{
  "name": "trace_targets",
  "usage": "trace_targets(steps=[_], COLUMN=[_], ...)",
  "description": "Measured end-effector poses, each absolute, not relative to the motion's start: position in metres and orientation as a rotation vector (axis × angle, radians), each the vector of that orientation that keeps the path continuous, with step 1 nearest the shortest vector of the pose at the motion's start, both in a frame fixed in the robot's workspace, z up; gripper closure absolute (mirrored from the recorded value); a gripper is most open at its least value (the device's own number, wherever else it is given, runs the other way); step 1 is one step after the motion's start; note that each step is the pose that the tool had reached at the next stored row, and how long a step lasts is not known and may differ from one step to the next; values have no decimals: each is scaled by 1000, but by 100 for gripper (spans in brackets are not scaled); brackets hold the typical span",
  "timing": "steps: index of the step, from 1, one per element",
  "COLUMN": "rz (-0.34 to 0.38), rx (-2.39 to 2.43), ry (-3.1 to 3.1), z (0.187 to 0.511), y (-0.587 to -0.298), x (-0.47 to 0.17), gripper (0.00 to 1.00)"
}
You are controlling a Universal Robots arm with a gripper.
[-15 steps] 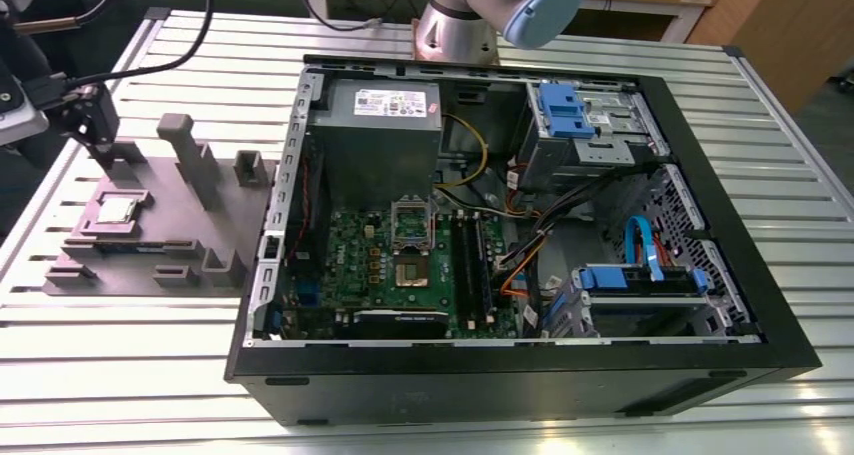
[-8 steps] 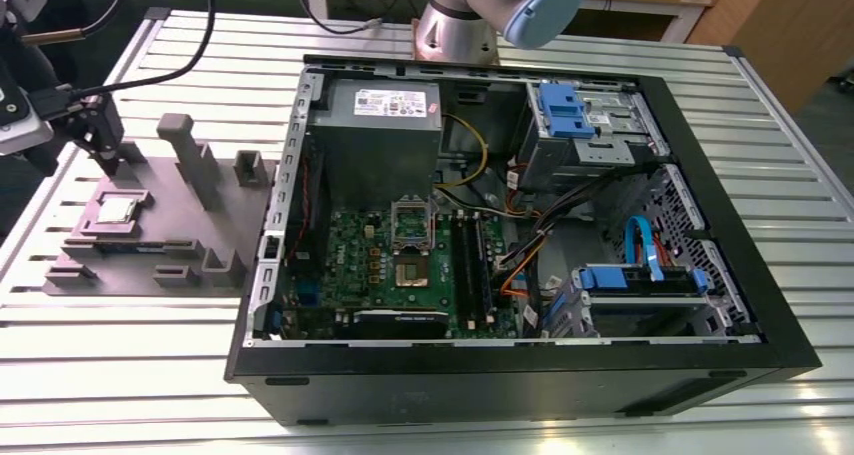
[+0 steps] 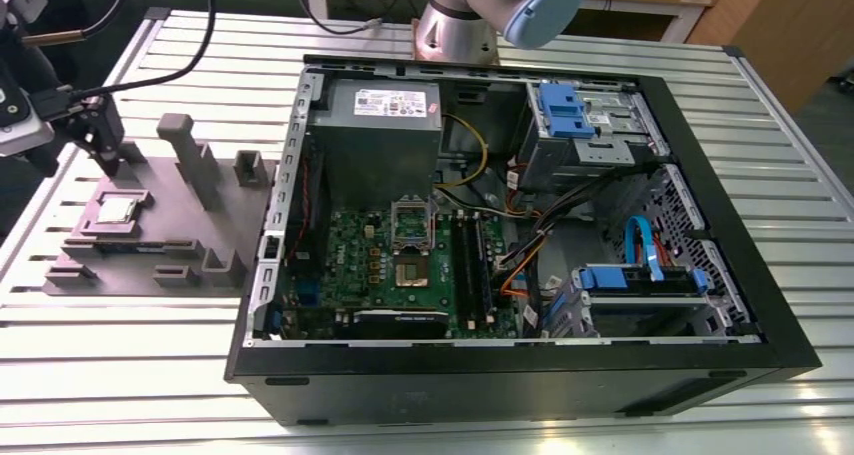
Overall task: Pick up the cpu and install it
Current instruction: 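Pick up the cpu and move it towards the insertion slot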
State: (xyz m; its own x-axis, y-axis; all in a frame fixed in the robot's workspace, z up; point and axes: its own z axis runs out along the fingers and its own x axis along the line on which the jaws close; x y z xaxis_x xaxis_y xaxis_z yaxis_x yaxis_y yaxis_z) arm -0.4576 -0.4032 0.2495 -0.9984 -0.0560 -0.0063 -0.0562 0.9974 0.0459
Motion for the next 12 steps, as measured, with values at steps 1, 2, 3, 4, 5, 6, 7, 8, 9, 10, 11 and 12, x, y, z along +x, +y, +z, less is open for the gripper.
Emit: trace_targets(steps=[1, 2, 3, 4, 5, 6, 7, 8, 9, 10, 11, 12], rz=[72, 72, 72, 72, 72, 72, 72, 72, 72, 72, 72, 72], rx=[-88, -88, -88, -88, -88, -88, -88, -88, -88, -88, -88, -88], ry=[3135, 3135, 3135, 3135, 3135, 3135, 3135, 3135, 3135, 3135, 3135, 3135], z=[249, 248, 248, 247, 246, 245, 244, 243, 241, 240, 238, 236], y=[-403, -404, -404, -404, -404, -404, -404, -404, -404, -404, -404, -404], x=[-458, -458, -458, -458, -458, -458, -458, -458, -458, -458, -458, -458], gripper=[33, 33, 33, 33, 33, 33, 33, 33, 33, 33, 33, 33])
